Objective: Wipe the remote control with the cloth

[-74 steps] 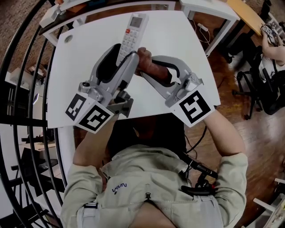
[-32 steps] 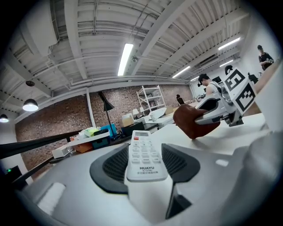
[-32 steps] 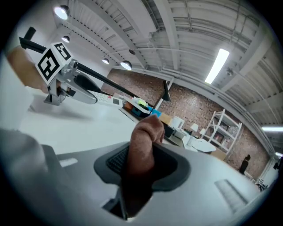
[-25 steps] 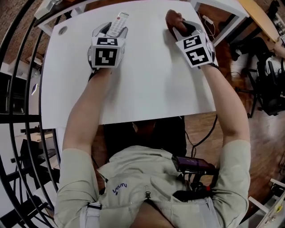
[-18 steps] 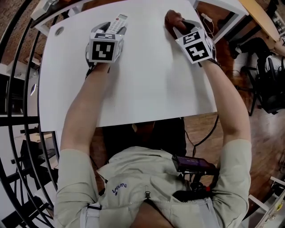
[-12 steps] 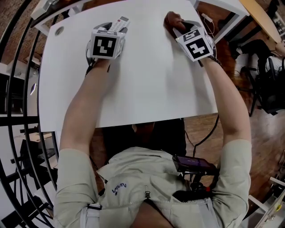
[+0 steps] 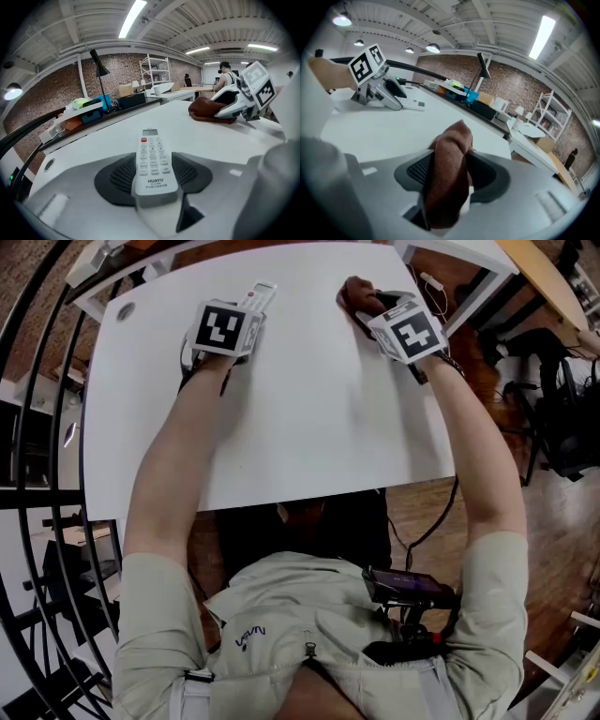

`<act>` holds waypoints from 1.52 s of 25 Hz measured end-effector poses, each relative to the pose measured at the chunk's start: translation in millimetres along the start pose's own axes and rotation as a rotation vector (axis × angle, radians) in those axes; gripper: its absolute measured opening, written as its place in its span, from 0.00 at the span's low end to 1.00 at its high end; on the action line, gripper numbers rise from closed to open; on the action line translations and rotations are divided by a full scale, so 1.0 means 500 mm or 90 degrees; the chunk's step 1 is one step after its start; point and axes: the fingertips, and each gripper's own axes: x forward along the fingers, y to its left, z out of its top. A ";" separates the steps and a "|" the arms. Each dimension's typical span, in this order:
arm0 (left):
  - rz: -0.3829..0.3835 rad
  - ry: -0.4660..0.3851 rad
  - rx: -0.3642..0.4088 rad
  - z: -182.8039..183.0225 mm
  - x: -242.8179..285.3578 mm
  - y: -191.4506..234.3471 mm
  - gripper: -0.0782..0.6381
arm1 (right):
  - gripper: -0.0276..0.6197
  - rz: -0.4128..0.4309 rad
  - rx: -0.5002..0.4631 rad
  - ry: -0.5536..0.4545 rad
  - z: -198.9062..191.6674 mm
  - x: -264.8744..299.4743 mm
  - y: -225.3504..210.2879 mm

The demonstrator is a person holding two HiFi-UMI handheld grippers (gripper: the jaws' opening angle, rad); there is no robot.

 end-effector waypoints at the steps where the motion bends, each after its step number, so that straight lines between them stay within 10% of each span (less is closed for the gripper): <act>1: 0.005 -0.001 0.003 0.000 -0.003 0.002 0.46 | 0.41 0.000 0.012 -0.005 0.001 -0.005 -0.002; 10: 0.041 -0.108 -0.010 0.032 -0.088 0.006 0.38 | 0.46 -0.062 0.068 -0.122 0.046 -0.112 -0.025; 14: 0.055 -0.227 0.021 0.064 -0.175 -0.032 0.12 | 0.19 -0.105 0.077 -0.206 0.082 -0.210 -0.009; 24: 0.105 -0.427 0.048 0.059 -0.444 -0.142 0.11 | 0.05 -0.142 0.056 -0.362 0.150 -0.436 0.125; 38: 0.156 -0.544 0.008 0.004 -0.622 -0.273 0.11 | 0.05 -0.180 0.119 -0.471 0.104 -0.612 0.263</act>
